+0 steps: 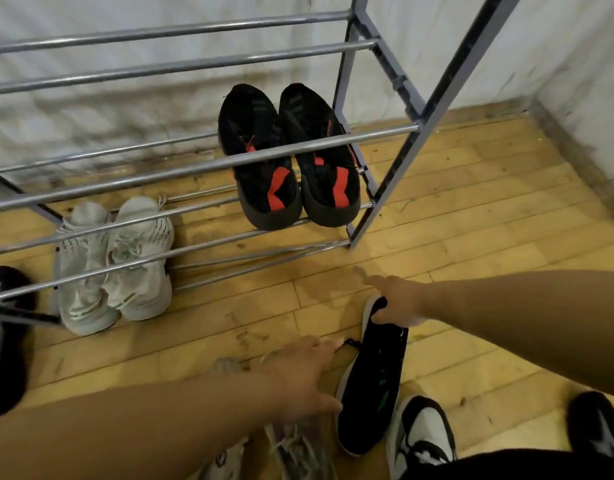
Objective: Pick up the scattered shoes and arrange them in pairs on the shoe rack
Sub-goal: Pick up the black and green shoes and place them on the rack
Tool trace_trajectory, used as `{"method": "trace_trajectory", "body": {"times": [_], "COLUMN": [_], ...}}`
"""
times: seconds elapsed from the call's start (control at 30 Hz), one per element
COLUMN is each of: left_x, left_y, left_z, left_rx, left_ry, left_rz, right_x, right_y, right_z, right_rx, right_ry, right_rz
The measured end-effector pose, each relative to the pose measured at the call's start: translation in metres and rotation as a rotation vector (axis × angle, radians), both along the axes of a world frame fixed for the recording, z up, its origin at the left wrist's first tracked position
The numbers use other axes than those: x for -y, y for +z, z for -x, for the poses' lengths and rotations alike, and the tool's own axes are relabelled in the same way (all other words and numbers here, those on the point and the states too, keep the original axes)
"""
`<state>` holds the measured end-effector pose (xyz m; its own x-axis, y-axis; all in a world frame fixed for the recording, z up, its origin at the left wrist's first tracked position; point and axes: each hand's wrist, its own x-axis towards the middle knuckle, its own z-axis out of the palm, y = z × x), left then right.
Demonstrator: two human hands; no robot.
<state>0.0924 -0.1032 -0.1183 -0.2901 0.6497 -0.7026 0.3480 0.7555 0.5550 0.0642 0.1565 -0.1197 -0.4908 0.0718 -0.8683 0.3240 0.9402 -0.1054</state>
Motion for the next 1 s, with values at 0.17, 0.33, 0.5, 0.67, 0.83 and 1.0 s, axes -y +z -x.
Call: {"method": "trace_trajectory", "body": {"times": [0.17, 0.33, 0.5, 0.67, 0.83, 1.0], "left_x": [-0.002, 0.005, 0.013, 0.026, 0.057, 0.125], "left_y": [-0.008, -0.010, 0.004, 0.027, 0.099, 0.192], "left_z": [-0.001, -0.003, -0.007, -0.008, -0.009, -0.008], "left_rx": [-0.001, -0.011, -0.024, 0.021, -0.031, -0.336], "left_ry": [-0.091, -0.083, -0.085, -0.003, 0.050, 0.066], "left_rz": [-0.009, -0.026, -0.033, -0.057, -0.116, -0.106], "right_x": [-0.012, -0.022, -0.018, 0.006, 0.045, 0.098], "right_y": [-0.015, -0.016, 0.000, 0.071, 0.174, 0.256], "right_z": [0.002, -0.004, -0.020, -0.008, 0.001, -0.007], "right_rx": [-0.027, 0.047, 0.069, 0.003, -0.131, -0.343], "right_ry": [0.042, -0.095, -0.113, -0.182, -0.193, -0.405], "right_rz": [-0.033, 0.024, 0.086, 0.253, 0.376, 0.512]}}
